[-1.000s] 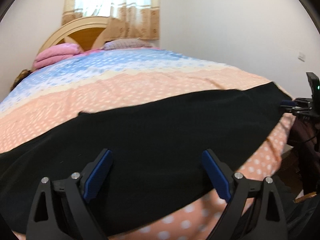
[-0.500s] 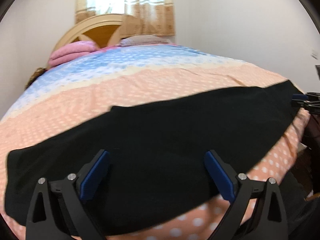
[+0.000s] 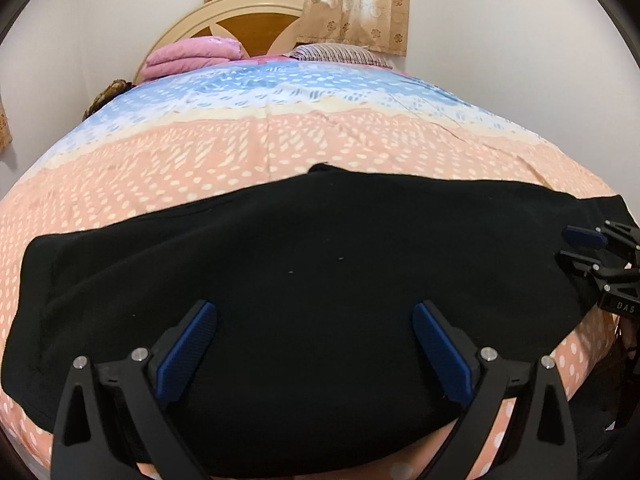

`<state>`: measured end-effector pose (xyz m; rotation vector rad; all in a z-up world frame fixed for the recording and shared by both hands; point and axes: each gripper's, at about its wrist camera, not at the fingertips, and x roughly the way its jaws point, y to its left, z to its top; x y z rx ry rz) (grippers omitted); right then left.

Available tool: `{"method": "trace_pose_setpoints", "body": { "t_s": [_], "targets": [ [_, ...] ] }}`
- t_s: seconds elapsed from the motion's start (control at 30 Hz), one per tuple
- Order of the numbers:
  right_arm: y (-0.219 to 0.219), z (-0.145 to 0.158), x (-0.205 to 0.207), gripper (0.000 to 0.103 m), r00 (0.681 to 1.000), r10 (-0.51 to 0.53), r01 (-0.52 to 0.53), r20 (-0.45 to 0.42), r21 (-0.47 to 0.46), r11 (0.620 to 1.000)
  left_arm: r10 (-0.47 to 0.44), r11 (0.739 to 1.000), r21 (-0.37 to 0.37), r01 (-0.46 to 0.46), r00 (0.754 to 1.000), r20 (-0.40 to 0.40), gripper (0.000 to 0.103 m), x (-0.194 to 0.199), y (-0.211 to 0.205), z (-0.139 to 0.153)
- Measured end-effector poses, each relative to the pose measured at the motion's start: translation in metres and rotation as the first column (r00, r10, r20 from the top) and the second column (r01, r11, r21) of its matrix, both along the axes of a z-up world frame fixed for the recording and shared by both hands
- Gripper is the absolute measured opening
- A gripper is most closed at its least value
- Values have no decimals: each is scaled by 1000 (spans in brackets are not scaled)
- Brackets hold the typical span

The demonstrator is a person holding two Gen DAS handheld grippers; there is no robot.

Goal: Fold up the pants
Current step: 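Open the right tool and release the folded pants onto the bed, then close the right tool on the black pants' end and lift it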

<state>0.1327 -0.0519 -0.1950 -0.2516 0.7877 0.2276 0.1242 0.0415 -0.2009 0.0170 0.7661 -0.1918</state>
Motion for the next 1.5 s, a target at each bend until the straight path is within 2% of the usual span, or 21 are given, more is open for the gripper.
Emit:
{"method": "trace_pose_setpoints", "body": {
  "t_s": [0.1,0.23,0.33,0.47,0.53,0.63,0.73,0.83,1.0,1.1,1.23,1.3,1.4,1.43,1.5],
  "targets": [
    [-7,1,1,48,999,16,-15,-37,15,1000,-3,1000,-4,3,1000,1,102,1,3,1],
    [-2,2,-5,49,999,23,-23,-35,-1,1000,26,999,32,-26,1000,10,102,-2,15,5],
    [-6,7,-11,49,1000,6,-5,-18,50,999,65,997,33,-66,998,26,102,-2,34,13],
    [-8,13,-13,50,1000,-8,7,13,117,993,183,979,79,-189,980,76,102,-4,75,22],
    [-3,11,-11,51,1000,2,-3,13,109,994,247,964,78,-253,966,75,102,-2,97,18],
    [3,1,-8,52,1000,2,-1,-5,70,998,299,952,51,-301,953,43,102,-1,118,5],
    [2,1,-13,53,1000,15,-16,12,53,998,293,951,84,-297,954,60,103,-3,111,1],
    [-16,9,-19,53,1000,-6,5,9,130,991,261,962,70,-265,963,59,103,-5,98,7],
    [-74,28,-38,53,987,-147,132,60,203,970,109,994,20,-111,991,78,103,-10,43,21],
    [-125,45,-56,53,961,-265,233,84,271,934,24,1000,13,-25,996,85,103,-10,16,25],
    [-200,69,-83,53,896,-433,378,100,342,860,-69,998,5,69,993,92,103,-6,-17,28],
    [-236,77,-96,53,851,-515,450,99,368,814,-75,997,28,73,993,91,103,-3,-25,27],
    [-291,78,-115,53,773,-631,553,58,426,716,-76,997,25,75,995,71,103,2,-28,20],
    [-310,75,-121,53,753,-658,575,31,456,679,-71,997,26,69,996,61,103,6,-28,16],
    [-332,68,-128,53,728,-685,600,-11,492,630,-68,997,41,67,997,43,103,6,-30,9]
  ]
}}
